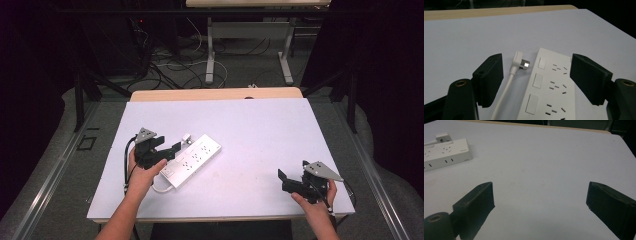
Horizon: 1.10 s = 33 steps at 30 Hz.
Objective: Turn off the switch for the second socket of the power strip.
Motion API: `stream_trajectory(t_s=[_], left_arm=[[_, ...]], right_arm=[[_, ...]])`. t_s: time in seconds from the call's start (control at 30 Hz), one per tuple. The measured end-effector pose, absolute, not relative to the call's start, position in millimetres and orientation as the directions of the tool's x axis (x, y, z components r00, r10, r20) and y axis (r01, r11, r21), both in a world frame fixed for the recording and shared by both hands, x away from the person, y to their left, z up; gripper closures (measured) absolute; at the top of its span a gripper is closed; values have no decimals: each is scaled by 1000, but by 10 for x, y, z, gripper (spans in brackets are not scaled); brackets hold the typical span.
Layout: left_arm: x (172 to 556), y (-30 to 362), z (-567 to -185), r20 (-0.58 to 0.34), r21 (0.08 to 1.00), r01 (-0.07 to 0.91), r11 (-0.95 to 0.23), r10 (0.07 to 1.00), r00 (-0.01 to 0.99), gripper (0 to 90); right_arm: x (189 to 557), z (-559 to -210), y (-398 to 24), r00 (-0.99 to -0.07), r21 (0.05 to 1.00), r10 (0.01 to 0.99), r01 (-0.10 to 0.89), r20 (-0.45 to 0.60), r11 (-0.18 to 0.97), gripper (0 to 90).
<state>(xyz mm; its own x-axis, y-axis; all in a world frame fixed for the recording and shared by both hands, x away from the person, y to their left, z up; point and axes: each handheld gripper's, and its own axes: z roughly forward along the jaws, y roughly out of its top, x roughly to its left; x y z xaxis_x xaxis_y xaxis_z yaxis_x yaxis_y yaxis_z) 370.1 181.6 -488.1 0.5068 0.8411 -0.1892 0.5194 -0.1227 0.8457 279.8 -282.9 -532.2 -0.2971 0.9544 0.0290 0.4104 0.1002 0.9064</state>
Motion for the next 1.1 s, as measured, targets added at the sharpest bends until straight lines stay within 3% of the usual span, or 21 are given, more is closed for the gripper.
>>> stream_trajectory(t_s=[1.1], left_arm=[[4024, 1450, -4841, -215, 759, 626, -177, 840, 499, 364]], right_arm=[[2815, -5338, -2831, -301, 904, 953, 418, 46, 89, 84]])
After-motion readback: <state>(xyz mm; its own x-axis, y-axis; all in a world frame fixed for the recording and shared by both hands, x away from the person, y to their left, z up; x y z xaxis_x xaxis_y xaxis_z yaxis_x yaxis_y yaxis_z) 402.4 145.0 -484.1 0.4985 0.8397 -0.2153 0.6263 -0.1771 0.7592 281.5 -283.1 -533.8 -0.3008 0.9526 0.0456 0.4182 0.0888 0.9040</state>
